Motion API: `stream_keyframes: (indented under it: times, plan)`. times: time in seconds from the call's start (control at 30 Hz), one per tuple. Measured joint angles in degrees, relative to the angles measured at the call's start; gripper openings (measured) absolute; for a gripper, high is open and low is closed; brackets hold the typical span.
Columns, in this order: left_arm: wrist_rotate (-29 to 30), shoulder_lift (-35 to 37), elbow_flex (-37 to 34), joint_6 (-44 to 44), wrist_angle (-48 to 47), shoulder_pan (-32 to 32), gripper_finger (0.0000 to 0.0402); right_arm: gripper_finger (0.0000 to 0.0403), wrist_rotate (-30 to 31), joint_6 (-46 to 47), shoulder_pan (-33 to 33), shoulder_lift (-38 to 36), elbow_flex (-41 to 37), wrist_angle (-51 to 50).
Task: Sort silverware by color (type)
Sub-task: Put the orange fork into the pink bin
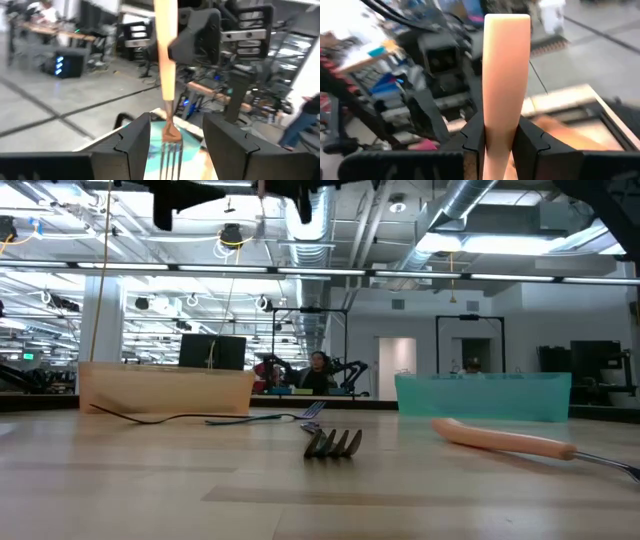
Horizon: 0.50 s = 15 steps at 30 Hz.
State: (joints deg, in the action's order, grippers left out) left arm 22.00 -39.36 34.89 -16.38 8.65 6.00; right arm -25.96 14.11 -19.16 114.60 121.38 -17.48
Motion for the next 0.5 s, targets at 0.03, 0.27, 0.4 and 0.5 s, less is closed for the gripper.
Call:
stream_keyframes:
  times: [0.03,0.27,0.4,0.5]
  plan:
    - [1.3,0.56,0.0,-0.8,-1.44,0.0,0.0166,0.0088,1.06,-0.03,-0.15,-0.01,0.0,-1.67]
    - [5.77,3.64,-0.02,-4.15,-8.18,0.0,0.0167,0.0088,7.95,-1.49,0.19,0.0,0.0,-10.34]
    - [7.98,4.94,-0.02,-4.32,-9.85,-0.02,0.0167,0.0088,10.98,-1.97,1.34,0.01,0.0,-14.92]
    - [11.76,6.06,-0.02,-4.58,-12.18,0.0,0.0167,0.0088,11.48,-1.97,2.44,0.01,0.0,-17.19]
